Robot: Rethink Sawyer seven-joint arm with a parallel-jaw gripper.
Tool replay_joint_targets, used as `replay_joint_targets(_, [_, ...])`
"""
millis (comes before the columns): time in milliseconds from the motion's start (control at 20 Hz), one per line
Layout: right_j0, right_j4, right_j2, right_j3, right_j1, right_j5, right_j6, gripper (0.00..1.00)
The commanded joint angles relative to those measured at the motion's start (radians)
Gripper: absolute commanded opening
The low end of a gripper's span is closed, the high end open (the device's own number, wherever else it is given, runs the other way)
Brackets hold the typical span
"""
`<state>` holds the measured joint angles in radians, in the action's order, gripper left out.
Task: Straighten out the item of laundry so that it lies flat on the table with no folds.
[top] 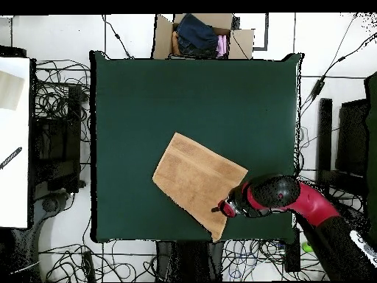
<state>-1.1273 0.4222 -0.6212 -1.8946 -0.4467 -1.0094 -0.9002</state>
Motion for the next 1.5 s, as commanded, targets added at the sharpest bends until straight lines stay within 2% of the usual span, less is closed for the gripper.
replay_joint_targets(50, [0.004, 0.093, 0.060, -0.041, 0.045, 0.147, -0.055, 1.00])
replay_joint_targets(300, [0.005, 0.118, 0.076, -0.049, 0.070, 0.208, -0.063, 1.00])
replay_joint_targets(800, [0.018, 0.132, 0.086, -0.071, 0.064, 0.244, -0.085, 1.00])
replay_joint_targets(1500, [0.024, 0.164, 0.111, -0.161, 0.007, 0.346, -0.124, 1.00])
